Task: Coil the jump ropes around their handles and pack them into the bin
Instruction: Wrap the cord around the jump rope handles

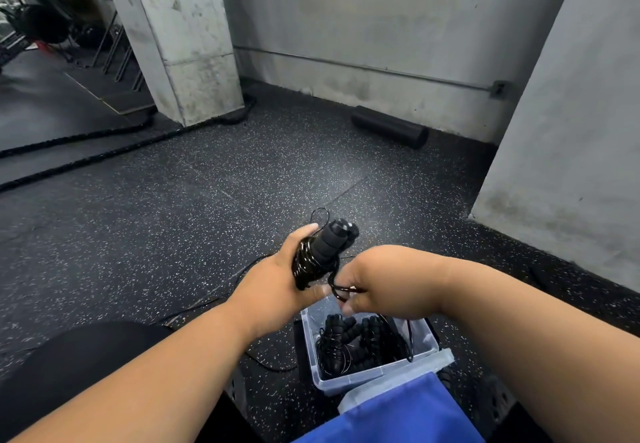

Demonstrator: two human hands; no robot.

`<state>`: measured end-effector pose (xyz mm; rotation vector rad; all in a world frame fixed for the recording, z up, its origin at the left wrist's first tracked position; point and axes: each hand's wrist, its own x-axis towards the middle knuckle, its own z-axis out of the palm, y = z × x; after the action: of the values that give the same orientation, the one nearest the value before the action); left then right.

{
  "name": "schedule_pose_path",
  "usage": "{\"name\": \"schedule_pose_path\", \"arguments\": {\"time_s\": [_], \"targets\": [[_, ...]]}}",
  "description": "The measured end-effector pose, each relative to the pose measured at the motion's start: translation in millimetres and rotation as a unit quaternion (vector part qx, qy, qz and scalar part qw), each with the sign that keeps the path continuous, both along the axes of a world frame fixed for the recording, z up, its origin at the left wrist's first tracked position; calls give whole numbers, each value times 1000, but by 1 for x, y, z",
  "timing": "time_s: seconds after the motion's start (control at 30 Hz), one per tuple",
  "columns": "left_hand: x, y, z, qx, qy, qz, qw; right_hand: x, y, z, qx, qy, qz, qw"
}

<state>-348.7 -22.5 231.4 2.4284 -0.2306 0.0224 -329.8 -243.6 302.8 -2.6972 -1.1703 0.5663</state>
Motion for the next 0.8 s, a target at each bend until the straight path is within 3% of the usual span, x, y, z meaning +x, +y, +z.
{"name": "schedule_pose_path", "arguments": {"time_s": [0.13,0.27,0.37,0.47,0.63,0.8], "targets": [[2,-1,-5,-13,5,-24,1000,-6,4,-1,-8,-36,19,999],[6,-2,-10,-142,15,9,990,-4,0,2,86,-6,-38,996],[8,-7,-15,-260,12,56,964,-2,-1,5,166,28,-65,984],[8,-13,-15,-324,28,96,941,-1,0,3,185,29,-69,980],[8,-15,-11,-459,121,98,875,3,-3,3,284,72,-136,947],[8,-11,-6,-491,156,101,851,10,-9,5,354,93,-148,919]]}}
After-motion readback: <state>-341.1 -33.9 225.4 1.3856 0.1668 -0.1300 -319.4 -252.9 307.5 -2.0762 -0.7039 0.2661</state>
